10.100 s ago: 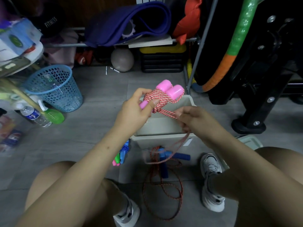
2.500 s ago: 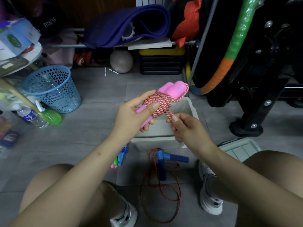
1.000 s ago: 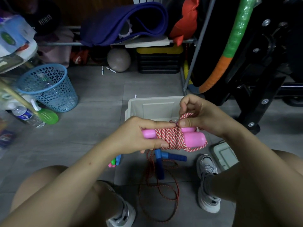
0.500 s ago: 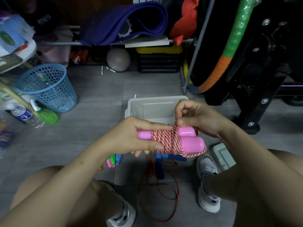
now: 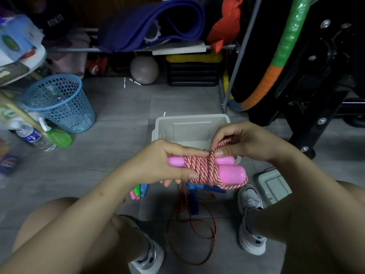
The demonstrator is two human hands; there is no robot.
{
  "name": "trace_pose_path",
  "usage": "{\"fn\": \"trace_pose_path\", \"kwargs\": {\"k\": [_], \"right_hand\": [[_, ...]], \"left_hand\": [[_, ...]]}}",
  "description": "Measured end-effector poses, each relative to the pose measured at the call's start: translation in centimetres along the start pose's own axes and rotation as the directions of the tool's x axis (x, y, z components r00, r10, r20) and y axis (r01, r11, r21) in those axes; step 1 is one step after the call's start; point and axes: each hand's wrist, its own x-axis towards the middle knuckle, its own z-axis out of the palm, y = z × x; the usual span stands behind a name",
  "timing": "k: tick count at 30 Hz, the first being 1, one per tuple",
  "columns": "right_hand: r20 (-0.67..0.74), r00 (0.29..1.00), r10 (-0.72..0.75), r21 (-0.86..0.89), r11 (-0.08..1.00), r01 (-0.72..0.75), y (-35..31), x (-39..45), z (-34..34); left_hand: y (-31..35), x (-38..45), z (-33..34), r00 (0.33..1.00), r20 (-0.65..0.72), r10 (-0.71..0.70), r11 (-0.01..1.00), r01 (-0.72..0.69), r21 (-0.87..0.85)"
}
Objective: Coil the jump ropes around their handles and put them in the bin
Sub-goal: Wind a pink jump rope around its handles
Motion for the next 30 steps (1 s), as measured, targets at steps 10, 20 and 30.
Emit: {"fn": "trace_pose_path", "kwargs": {"k": [10,20,30], "right_hand": [[-0.062,0.996,0.061,0.125,0.991,-0.053,0.8,0.8,0.3],[-0.018,0.996,0.090,0.279,0.957,-0.082,0.7,0.6,0.7],[0.016,0.987,0.157,0.250,0.956,-0.156,1.1,-0.3,1.0]], "left_hand": [[0.4,0.0,0.1,0.999,0.033,-0.025,0.999,0.023,0.047],[0.5,-0.6,0.2,1.000,-0.017,0.016,1.000,-0.016,-0.005],[0.3,-1.1,-0.9,0.983,-0.168,0.070,0.993,-0.085,-0.086]]}}
